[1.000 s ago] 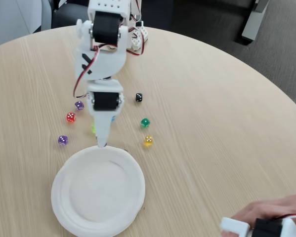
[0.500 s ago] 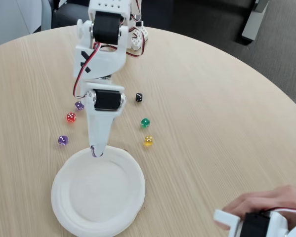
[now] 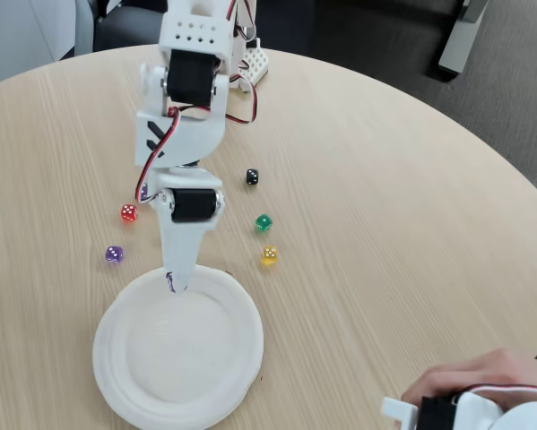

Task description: Pick a purple dice and put it in the plate.

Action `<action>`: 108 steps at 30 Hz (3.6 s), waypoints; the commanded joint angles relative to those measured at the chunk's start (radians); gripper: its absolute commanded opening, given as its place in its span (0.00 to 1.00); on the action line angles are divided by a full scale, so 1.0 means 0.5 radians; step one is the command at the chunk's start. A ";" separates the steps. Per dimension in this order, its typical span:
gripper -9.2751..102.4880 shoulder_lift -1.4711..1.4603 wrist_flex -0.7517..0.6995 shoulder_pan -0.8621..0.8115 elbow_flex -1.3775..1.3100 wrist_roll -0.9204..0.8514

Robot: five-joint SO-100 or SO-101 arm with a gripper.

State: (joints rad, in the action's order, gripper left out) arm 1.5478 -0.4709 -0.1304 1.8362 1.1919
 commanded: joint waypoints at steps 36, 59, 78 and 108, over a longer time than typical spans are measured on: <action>0.18 -0.114 -0.003 0.000 -0.006 -0.117; 0.08 0.518 -0.746 0.028 -0.043 0.522; 0.08 1.724 -0.850 0.031 -0.006 0.273; 0.08 2.905 -0.816 0.031 1.890 -0.172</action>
State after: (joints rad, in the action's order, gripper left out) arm 2.9851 -0.8943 -0.1212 2.7612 1.1259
